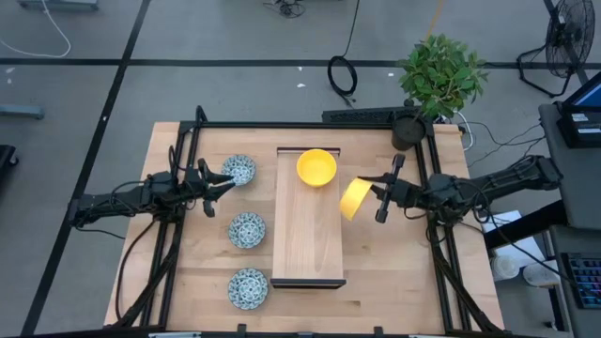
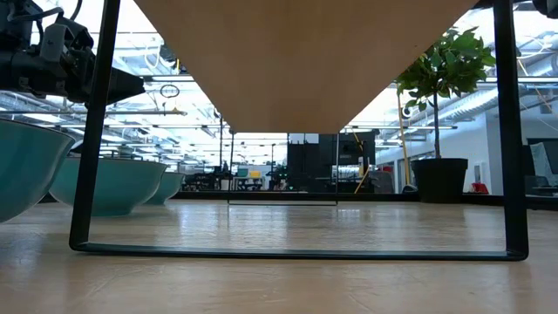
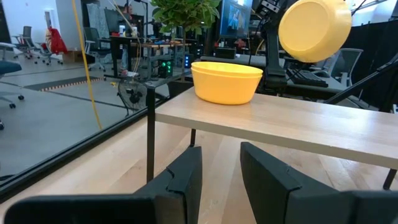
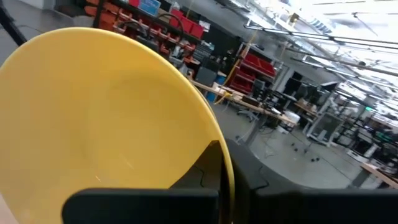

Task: Pick & Place Mini bowls
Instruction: Stack the yellow bowl on top of the yellow bowl on the shelf

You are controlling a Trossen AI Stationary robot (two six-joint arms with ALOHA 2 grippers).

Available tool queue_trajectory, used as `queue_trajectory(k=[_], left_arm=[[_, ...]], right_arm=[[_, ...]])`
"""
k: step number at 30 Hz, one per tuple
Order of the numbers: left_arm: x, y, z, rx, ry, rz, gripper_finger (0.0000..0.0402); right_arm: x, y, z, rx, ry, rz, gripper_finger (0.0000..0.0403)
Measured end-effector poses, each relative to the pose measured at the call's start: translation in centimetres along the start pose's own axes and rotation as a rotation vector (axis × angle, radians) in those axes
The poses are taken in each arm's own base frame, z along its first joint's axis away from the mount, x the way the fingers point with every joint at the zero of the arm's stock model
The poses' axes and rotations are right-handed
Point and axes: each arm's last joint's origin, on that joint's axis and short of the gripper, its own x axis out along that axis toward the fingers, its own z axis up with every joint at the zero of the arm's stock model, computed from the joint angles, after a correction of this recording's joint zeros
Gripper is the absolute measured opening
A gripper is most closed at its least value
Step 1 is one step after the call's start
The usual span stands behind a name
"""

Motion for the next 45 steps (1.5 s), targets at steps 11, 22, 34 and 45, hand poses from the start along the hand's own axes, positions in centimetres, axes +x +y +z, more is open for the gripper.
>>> queue_trajectory(k=[11,22,34,45], left_arm=[[0.0,0.0,0.0,0.0,0.0,0.0,0.0113],[0.0,0.0,0.0,0.0,0.0,0.0,0.0113],[0.0,0.0,0.0,0.0,0.001,0.0,0.0113],[0.0,0.0,0.0,0.0,0.001,-0.001,0.0113]], right_arm=[[0.6,-1.3,-0.6,-0.019,0.039,-0.08,0.0],[2.4,-2.6,-0.7,0.07,-0.1,-0.044,0.0],[5.1,-3.6,-0.7,0.111,-0.359,-0.088,0.0],[5.3,-4.0,-0.8,0.203,-0.388,-0.099,0.0]])
